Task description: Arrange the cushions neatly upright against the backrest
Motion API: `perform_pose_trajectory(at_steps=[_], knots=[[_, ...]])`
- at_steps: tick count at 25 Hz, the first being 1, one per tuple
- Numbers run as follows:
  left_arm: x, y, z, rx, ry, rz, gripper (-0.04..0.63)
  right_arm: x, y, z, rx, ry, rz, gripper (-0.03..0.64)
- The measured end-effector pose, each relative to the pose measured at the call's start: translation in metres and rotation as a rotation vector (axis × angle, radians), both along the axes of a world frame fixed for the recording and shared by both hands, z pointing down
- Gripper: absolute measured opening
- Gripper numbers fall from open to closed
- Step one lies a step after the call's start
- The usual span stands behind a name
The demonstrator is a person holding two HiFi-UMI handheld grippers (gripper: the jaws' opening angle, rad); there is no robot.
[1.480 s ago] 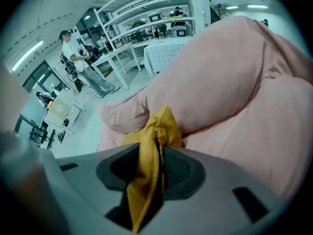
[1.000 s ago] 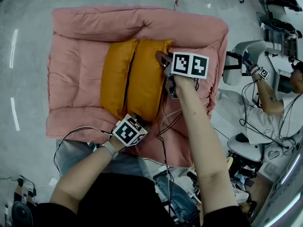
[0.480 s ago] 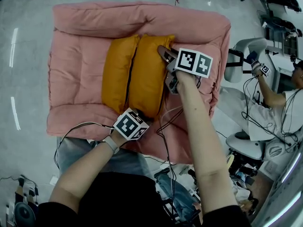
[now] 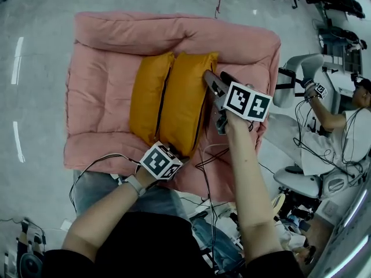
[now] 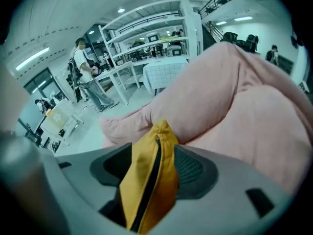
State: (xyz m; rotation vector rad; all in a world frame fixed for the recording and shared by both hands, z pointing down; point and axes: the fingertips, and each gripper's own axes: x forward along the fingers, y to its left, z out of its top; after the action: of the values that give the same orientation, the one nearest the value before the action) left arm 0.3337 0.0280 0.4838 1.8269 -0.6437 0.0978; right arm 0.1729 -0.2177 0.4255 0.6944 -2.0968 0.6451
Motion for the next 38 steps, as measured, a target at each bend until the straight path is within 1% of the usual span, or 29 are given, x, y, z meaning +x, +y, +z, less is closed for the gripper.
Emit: perform_pose_trajectory(at_steps=[2,5,7,10,13,15,16,18,20,23,27,29,32,35,38], knots=[[0.002,0.001,-0.001,0.007,-0.010,0.012,0.162,-0.003,0.018,-0.014,0.013,-0.013,-0.032,0.258],[0.006,0.005,-0.003,0.018,-0.026,0.044,0.178,-0.002,0.058,-0.022,-0.025,-0.025,-0.071,0.262],[0.009,0.011,-0.004,0.033,-0.044,0.086,0.197,0.002,0.089,-0.018,-0.043,0.004,-0.100,0.261],[0.015,0.016,-0.003,0.074,-0.082,0.137,0.223,0.012,0.119,0.001,-0.047,0.081,-0.142,0.261],[0.015,0.016,-0.003,0.103,-0.072,0.126,0.227,0.022,0.126,0.022,-0.051,0.151,-0.153,0.261],[0.008,0.018,-0.004,0.101,-0.068,0.118,0.227,0.027,0.122,0.032,-0.025,0.204,-0.160,0.257],[0.004,0.021,-0.004,0.095,-0.069,0.116,0.227,0.030,0.119,0.035,0.003,0.239,-0.168,0.242],[-0.005,0.026,-0.006,0.075,-0.065,0.108,0.227,0.038,0.111,0.041,0.062,0.301,-0.175,0.164],[-0.012,0.029,-0.009,0.067,-0.058,0.096,0.227,0.047,0.103,0.044,0.092,0.328,-0.171,0.152],[-0.027,0.038,-0.007,0.061,-0.069,0.086,0.227,0.054,0.095,0.051,0.105,0.337,-0.162,0.153],[-0.051,0.053,0.011,0.020,-0.072,0.043,0.227,0.056,0.090,0.064,0.096,0.343,-0.153,0.153],[-0.057,0.060,0.013,0.007,-0.075,0.032,0.227,0.060,0.088,0.065,0.093,0.339,-0.148,0.155],[-0.060,0.067,0.010,0.009,-0.085,0.034,0.227,0.063,0.087,0.061,0.097,0.321,-0.134,0.155],[-0.069,0.069,0.013,0.014,-0.098,0.035,0.227,0.056,0.091,0.062,0.117,0.310,-0.135,0.155],[-0.077,0.071,0.009,0.023,-0.115,0.039,0.227,0.048,0.097,0.057,0.113,0.283,-0.128,0.155]])
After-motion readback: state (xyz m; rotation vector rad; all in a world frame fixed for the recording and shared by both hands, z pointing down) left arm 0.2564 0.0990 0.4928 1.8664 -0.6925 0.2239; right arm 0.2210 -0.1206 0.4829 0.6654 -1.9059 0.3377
